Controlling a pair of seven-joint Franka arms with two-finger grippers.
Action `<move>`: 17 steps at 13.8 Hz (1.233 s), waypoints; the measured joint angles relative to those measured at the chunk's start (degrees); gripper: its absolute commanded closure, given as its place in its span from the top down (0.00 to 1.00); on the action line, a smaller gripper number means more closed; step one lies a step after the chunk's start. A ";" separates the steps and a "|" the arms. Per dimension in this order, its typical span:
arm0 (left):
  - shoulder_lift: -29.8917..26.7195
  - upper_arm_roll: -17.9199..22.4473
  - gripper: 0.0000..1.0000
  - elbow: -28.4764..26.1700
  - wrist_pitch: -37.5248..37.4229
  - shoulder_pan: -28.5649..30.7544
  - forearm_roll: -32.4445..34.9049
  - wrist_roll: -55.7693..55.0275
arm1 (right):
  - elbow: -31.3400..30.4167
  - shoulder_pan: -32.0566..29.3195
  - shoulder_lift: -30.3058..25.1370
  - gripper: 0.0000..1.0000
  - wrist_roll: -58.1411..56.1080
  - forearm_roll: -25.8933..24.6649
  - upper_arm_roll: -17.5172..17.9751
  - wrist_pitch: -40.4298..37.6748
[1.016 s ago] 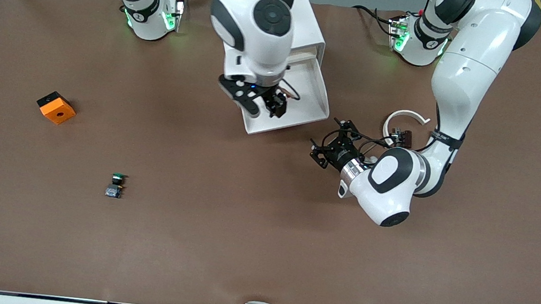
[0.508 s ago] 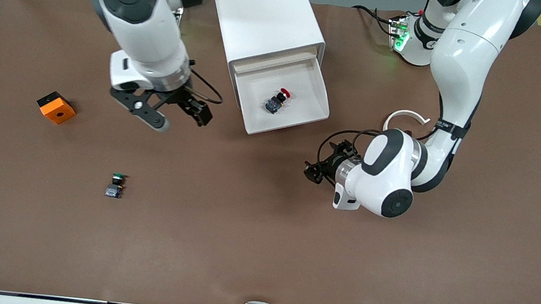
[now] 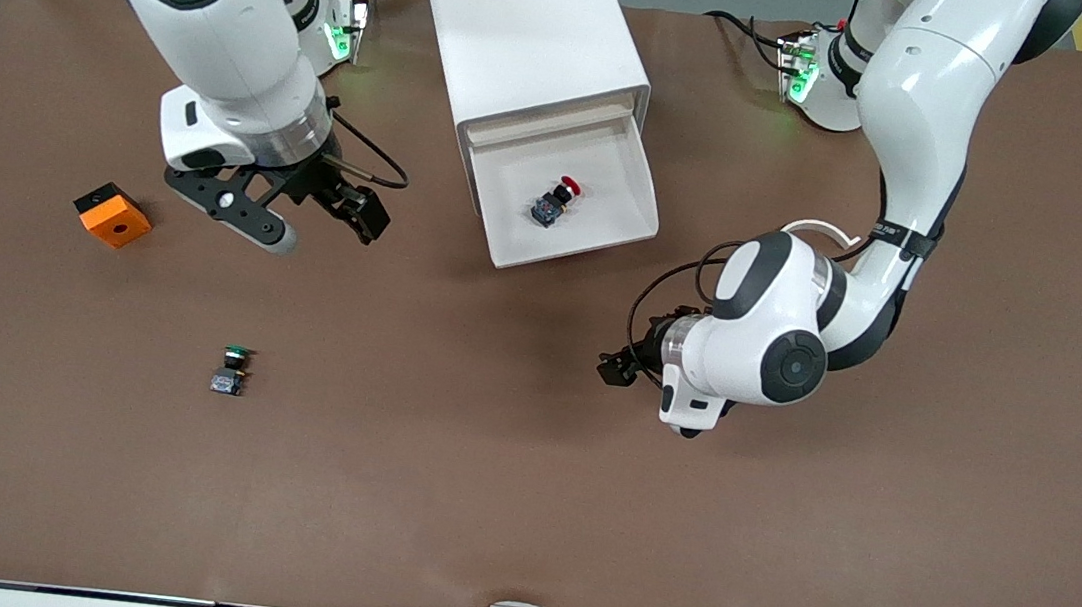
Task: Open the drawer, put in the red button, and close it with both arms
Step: 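Withdraw the right gripper while the left gripper releases the drawer handle, then push the drawer front into the cabinet with the left gripper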
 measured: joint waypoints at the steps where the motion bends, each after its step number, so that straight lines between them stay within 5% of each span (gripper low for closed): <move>1: -0.30 -0.12 1.00 -0.96 2.39 -0.72 1.25 0.00 | 0.03 -0.47 -0.01 1.00 -2.74 0.00 0.00 -1.48; 9: -7.26 -0.38 1.00 -16.86 15.65 -8.28 11.34 -0.29 | 0.69 -15.07 -4.53 1.00 -35.69 -0.03 -0.29 -15.37; 17: -9.53 -0.39 1.00 -21.01 16.28 -11.65 15.04 -2.88 | 0.70 -28.65 -5.59 1.00 -51.97 -0.16 -0.39 -17.49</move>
